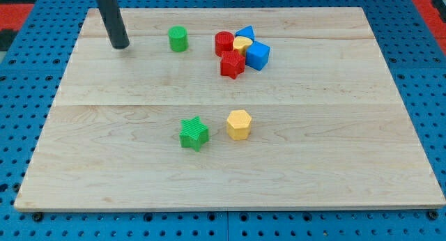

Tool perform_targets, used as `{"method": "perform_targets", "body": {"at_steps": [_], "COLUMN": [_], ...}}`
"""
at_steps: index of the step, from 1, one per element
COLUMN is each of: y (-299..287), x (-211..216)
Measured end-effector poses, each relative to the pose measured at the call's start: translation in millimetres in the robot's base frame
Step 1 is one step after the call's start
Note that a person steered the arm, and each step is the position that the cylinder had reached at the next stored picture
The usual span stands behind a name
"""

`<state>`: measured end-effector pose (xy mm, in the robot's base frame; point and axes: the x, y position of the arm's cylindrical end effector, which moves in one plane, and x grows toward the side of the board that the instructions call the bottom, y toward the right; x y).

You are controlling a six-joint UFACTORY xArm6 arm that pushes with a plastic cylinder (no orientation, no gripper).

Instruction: Push the green circle into the red circle

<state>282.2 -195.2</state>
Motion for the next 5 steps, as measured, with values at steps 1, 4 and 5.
{"method": "perform_targets", "body": {"at_steps": [1,4,5], "y": [34.0,122.9,125.7], "x": [-23.3,15.6,15.6]}}
